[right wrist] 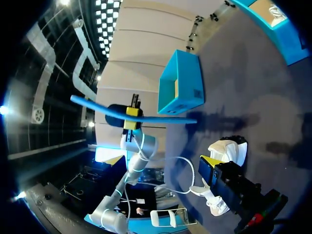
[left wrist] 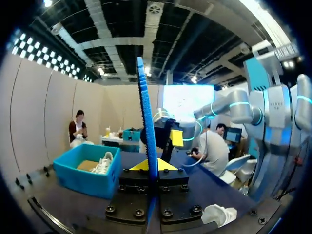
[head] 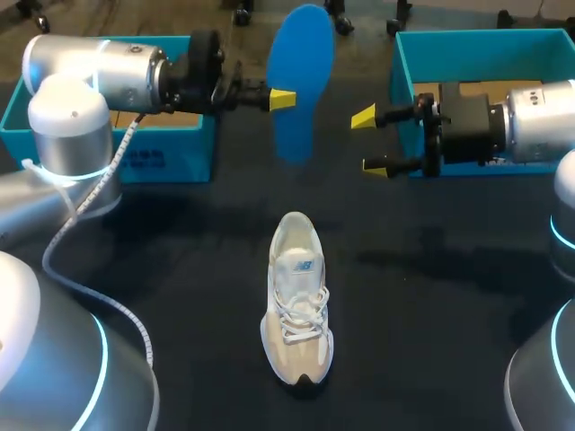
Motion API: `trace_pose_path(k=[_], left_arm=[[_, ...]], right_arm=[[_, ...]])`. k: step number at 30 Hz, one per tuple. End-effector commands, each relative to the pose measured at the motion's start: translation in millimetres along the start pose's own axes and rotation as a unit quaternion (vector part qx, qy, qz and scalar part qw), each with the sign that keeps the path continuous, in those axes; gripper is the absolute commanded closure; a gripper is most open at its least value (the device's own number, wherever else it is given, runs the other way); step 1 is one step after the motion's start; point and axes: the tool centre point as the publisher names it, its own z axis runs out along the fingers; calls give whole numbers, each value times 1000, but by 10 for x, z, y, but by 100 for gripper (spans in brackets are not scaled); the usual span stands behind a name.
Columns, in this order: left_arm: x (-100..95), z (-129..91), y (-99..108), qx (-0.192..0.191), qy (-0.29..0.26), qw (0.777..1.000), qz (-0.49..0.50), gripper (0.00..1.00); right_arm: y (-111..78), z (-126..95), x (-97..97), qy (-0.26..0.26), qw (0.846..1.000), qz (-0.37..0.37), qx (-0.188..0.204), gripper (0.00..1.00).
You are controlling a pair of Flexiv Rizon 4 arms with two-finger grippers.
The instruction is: Take the shoe out of the shoebox, open the shoe tongue, remove and reinsert the insole, then place the shoe into the shoebox
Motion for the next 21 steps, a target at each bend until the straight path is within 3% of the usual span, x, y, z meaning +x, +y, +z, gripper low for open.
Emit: trace_pose_path(k=[1, 11, 13, 14, 16, 18, 19, 21], left_arm=[[197, -97, 162, -57, -92, 747, 656, 100], [197, -97, 162, -57, -92, 747, 656, 100], [231, -130, 103, -30, -93, 713, 695, 100], [252, -150, 58, -24, -96, 679, 727, 100], [309, -215, -2, 28, -76, 625, 776, 100], [337, -265, 0, 68, -30, 583, 809, 100], [355, -317, 45, 95, 18, 545, 833, 100], [342, -330, 63, 93, 25, 536, 839, 100]], right_arm=[[4, 25, 0, -1, 1000, 0, 0, 0], [4, 25, 0, -1, 1000, 0, 0, 0], [4, 25, 0, -1, 1000, 0, 0, 0], [4, 25, 0, -1, 1000, 0, 0, 0], [4, 25, 0, -1, 1000, 0, 0, 0], [4, 25, 0, -1, 1000, 0, 0, 0], [4, 25, 0, -1, 1000, 0, 0, 0], [4, 25, 0, -1, 1000, 0, 0, 0]])
